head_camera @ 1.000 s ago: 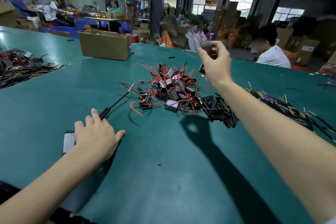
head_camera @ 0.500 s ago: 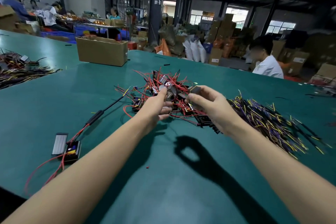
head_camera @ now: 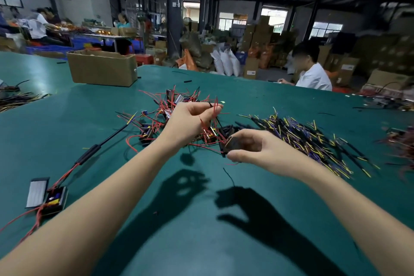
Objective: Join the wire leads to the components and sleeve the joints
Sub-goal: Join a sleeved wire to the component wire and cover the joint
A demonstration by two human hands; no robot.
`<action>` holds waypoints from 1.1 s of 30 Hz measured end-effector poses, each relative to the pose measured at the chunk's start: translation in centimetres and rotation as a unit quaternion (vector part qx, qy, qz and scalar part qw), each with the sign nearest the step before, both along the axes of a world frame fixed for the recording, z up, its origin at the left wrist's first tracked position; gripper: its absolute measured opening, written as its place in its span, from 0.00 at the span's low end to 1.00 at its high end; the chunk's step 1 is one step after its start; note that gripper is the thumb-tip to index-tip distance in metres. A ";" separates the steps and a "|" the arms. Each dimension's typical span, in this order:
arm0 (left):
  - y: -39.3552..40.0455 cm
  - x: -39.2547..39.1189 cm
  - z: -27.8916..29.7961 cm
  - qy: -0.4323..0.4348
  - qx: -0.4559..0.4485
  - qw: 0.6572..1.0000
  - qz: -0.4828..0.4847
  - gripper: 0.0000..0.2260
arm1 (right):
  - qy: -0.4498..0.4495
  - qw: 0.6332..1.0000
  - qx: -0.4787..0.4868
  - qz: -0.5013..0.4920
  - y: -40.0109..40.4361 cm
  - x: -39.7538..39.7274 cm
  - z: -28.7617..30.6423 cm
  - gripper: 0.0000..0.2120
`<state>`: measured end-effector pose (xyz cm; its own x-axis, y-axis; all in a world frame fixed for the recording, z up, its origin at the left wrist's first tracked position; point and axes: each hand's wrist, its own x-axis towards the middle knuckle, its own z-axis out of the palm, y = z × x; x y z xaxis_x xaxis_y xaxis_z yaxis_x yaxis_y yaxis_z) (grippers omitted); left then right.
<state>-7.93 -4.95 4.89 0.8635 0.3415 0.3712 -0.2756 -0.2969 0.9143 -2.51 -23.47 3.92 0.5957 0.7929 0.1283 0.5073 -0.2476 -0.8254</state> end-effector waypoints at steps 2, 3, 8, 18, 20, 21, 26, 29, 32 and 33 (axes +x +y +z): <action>-0.7 -0.2 0.6 -0.046 0.070 0.996 0.010 0.08 | -0.007 0.999 0.033 -0.028 -0.4 -0.3 0.8 0.18; -1.1 -0.3 0.9 -0.064 0.112 0.991 0.023 0.08 | -0.024 0.995 0.075 -0.060 -0.6 -0.4 1.2 0.19; -3.0 -0.7 2.2 -0.116 0.300 0.943 0.085 0.09 | -0.069 0.958 0.233 -0.149 -0.2 -1.1 3.0 0.21; -3.8 -1.8 2.6 -0.084 0.128 0.988 0.031 0.09 | -0.003 0.924 0.331 -0.193 -0.1 -0.9 3.3 0.05; -3.4 -2.0 2.3 -0.077 0.005 0.997 0.022 0.07 | 0.033 0.910 0.350 -0.218 -0.5 -0.4 2.8 0.07; -3.0 -2.1 2.2 -0.073 -0.050 0.996 0.004 0.07 | 0.051 0.905 0.354 -0.230 -0.9 -0.1 2.6 0.08; -1.7 -2.4 1.1 -0.048 -0.152 0.986 -0.054 0.09 | 0.131 0.894 0.332 -0.271 -1.9 0.6 1.1 0.10; -1.4 -2.3 0.6 -0.019 -0.099 0.995 -0.024 0.09 | 0.175 0.898 0.298 -0.274 -1.6 0.4 -0.2 0.10; -1.4 -2.2 0.5 0.015 -0.072 0.997 -0.033 0.09 | 0.186 0.905 0.289 -0.249 -1.3 0.0 -1.4 0.09; -1.5 -2.1 0.4 0.028 -0.060 0.997 -0.042 0.09 | 0.182 0.909 0.288 -0.240 -1.1 -0.2 -1.7 0.08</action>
